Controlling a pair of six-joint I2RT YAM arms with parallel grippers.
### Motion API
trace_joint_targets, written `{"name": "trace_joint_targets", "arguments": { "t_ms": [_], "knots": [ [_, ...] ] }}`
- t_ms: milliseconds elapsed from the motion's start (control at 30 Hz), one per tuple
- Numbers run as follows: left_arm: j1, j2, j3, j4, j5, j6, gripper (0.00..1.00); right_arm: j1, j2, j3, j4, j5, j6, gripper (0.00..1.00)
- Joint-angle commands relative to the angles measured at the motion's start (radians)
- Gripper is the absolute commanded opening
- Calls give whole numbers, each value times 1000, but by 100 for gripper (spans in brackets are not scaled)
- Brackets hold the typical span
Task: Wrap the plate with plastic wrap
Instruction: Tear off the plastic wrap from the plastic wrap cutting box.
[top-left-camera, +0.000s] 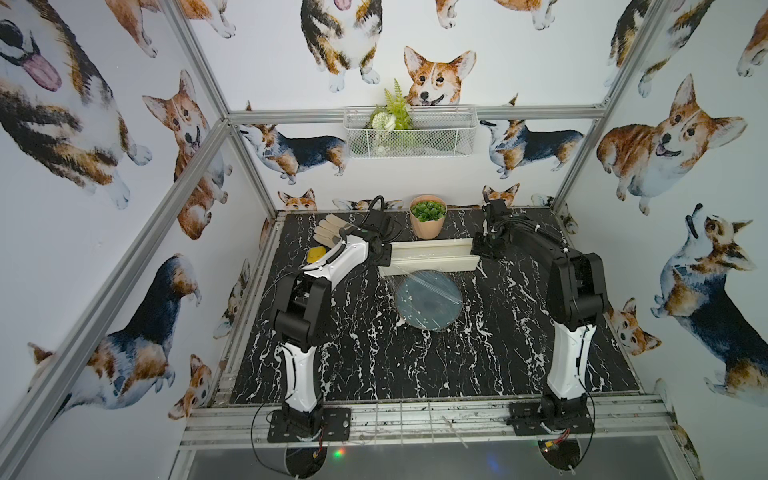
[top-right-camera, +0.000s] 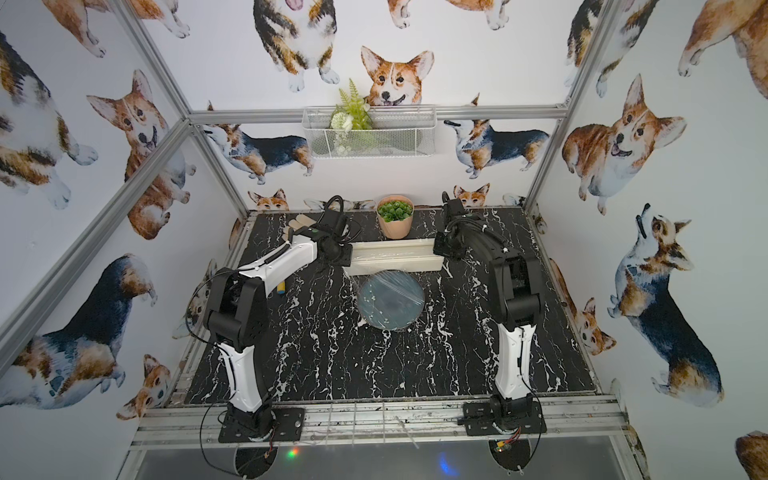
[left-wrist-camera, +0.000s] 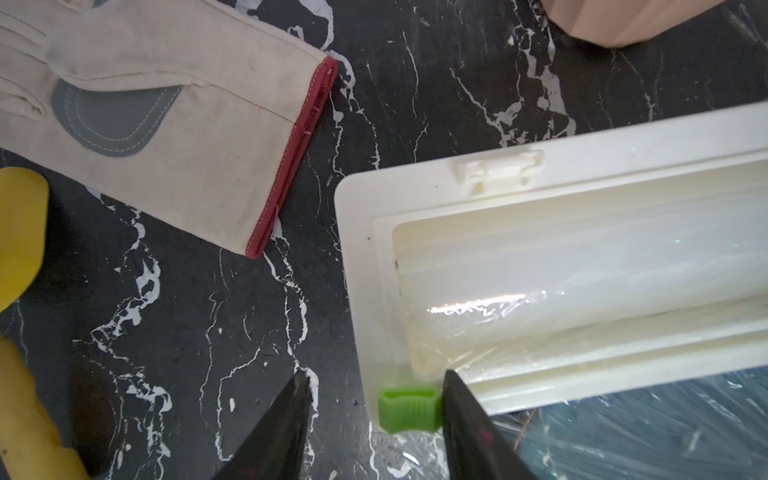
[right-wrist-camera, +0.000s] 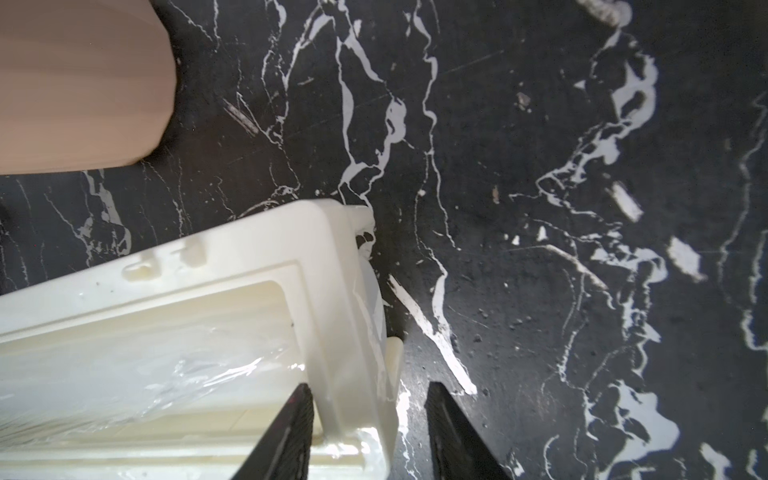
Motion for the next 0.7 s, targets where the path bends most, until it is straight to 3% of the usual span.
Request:
{"name": "trace_joint_targets", "arguments": {
  "t_ms": [0,300,433,567,667],
  "knots": [
    [24,-14,-13,-75,-123,32,52,-5,25,-10,-120,90,-22,47],
    [59,-55,-47,-58,-71,10,49,-5,34,11,-134,82,-20,47],
    [77,-78,-57,-27,13,-19,31,-5,33,19,-137,88,-25,47],
    [84,-71,-58,-21,36,-25,32,-5,23,12,-132,78,-23,47],
    [84,-63,-67,-18,47,-24,40,-5,23,15,-131,75,-23,47]
  ]
}}
